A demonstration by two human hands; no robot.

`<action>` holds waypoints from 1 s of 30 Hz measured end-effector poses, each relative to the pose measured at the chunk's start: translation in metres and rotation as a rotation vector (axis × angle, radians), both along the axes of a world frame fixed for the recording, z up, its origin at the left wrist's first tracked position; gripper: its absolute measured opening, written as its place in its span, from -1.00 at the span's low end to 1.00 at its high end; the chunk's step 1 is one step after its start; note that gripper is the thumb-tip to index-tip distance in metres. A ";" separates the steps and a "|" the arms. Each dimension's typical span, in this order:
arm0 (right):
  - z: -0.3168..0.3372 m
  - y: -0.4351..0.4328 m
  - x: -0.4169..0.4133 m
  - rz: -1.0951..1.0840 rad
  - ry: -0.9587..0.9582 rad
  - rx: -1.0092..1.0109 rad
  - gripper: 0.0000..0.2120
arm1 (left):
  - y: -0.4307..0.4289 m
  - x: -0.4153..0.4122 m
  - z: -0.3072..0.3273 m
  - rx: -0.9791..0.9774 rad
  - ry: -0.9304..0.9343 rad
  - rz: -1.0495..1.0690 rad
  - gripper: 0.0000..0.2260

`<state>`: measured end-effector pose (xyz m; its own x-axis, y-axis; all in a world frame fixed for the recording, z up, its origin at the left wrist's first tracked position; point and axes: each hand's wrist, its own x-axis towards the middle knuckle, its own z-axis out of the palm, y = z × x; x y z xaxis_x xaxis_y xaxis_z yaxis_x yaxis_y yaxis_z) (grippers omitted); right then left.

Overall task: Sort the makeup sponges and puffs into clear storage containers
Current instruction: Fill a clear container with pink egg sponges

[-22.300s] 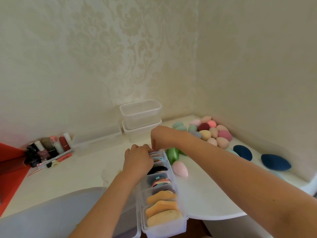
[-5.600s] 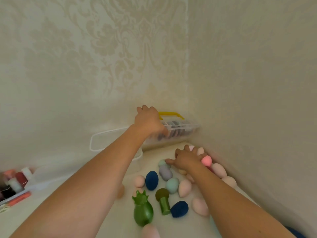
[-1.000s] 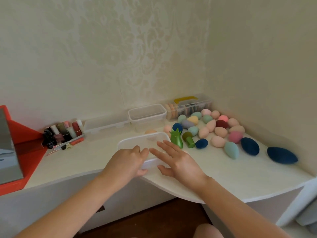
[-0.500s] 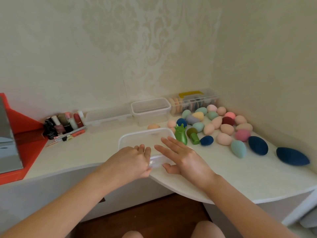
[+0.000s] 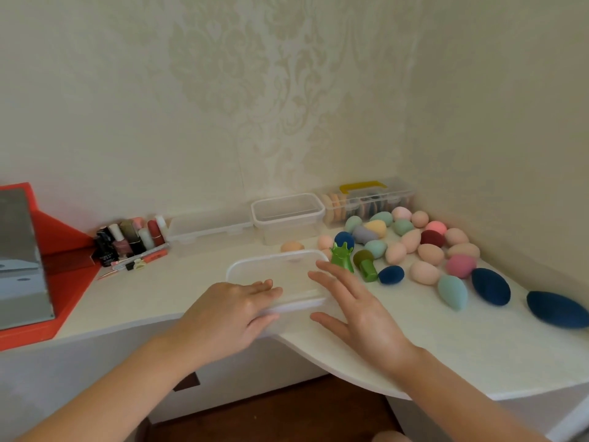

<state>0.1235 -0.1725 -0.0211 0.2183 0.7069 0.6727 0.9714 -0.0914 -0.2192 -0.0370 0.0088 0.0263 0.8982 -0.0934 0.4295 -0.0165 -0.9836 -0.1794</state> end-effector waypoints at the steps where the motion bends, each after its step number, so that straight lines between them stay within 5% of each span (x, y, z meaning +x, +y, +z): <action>1: 0.002 0.000 0.000 -0.028 0.004 0.045 -0.50 | -0.001 -0.001 0.002 -0.038 -0.009 0.006 -0.55; 5: 0.004 -0.004 0.005 -0.076 0.019 0.188 -0.59 | -0.004 0.000 0.027 -0.315 -0.108 0.030 -0.51; 10: -0.001 -0.002 0.006 -0.051 -0.043 0.054 -0.81 | 0.011 0.016 0.061 -0.785 -0.340 0.149 -0.90; 17: -0.002 -0.002 0.007 -0.064 0.059 -0.005 -0.80 | 0.079 0.058 0.056 -0.967 -0.675 0.399 -0.63; 20: -0.001 -0.001 0.008 -0.097 0.076 -0.009 -0.79 | 0.092 0.064 0.030 -1.005 -0.685 0.512 -0.54; 25: 0.000 -0.003 0.012 -0.117 0.061 -0.001 -0.81 | 0.096 0.066 -0.007 -1.058 -0.478 0.642 -0.76; 30: 0.000 -0.003 0.013 -0.124 0.112 0.005 -0.80 | 0.098 0.054 0.006 -1.108 -0.454 0.611 -0.74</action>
<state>0.1365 -0.1754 -0.0212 0.3776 0.6664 0.6428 0.9222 -0.2080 -0.3261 0.0173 0.1072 0.0327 0.4299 0.8564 0.2859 0.3226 -0.4415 0.8373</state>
